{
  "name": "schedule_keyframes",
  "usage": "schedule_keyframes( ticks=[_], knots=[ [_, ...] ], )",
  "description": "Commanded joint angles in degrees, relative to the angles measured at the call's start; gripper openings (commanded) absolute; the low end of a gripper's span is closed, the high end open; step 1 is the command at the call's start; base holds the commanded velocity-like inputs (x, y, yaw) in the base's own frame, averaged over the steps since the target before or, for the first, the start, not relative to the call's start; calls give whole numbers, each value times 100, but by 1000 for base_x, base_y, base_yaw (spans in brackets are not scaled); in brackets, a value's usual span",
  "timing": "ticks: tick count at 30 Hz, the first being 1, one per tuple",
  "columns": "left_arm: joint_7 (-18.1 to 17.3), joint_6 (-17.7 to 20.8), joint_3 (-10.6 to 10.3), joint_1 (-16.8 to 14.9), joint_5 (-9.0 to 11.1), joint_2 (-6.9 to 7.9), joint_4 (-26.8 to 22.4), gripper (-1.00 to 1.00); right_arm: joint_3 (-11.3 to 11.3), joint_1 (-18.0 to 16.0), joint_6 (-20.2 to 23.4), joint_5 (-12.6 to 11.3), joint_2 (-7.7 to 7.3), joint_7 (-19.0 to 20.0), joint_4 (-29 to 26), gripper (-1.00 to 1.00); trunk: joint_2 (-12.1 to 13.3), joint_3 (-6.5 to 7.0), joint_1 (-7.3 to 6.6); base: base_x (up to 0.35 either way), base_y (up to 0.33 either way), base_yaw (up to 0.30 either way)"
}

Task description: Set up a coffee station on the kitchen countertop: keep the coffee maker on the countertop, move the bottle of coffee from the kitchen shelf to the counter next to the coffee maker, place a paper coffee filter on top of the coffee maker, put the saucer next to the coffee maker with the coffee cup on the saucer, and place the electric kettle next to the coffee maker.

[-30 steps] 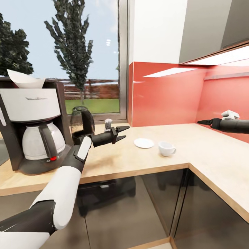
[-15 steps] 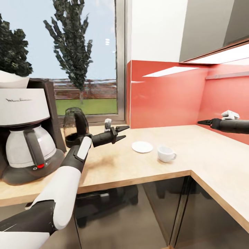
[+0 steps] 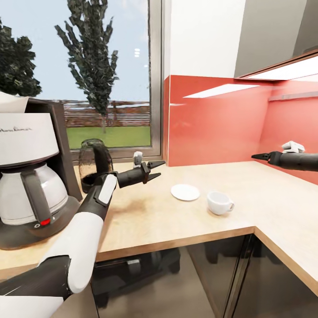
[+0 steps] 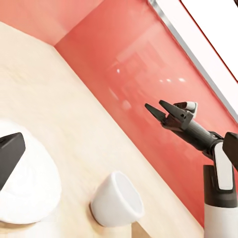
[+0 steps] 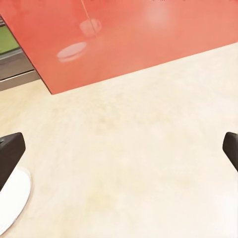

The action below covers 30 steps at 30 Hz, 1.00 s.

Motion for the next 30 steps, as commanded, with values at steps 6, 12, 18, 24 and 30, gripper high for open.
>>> schedule_keyframes(
  ticks=[6, 12, 18, 24, 30],
  knots=[
    [-31, 23, 23, -6, -30, -7, -2, 100, 8, -7, 6, 58, -3, 59, 2, 100, -3, -7, 2, 103, -19, 0],
    [-29, 23, 27, -6, -30, -7, -4, 100, 8, -6, 6, 57, -3, 59, 2, 100, -3, -7, 2, 111, -93, 0],
    [-27, 23, 30, -6, -30, -7, -3, 100, 8, -6, 6, 57, -3, 59, 2, 100, -3, -7, 2, 72, -26, 0],
    [-24, 23, 34, -7, -30, -7, 17, 100, 48, 2, 6, 57, -3, 63, 7, 100, -3, -7, 2, 125, -43, 0],
    [-22, 40, 37, -8, -36, -7, 56, 100, 878, 2, -1, 63, -3, 475, 2, 100, -3, -7, 2, 8, -3, 0]
  ],
)
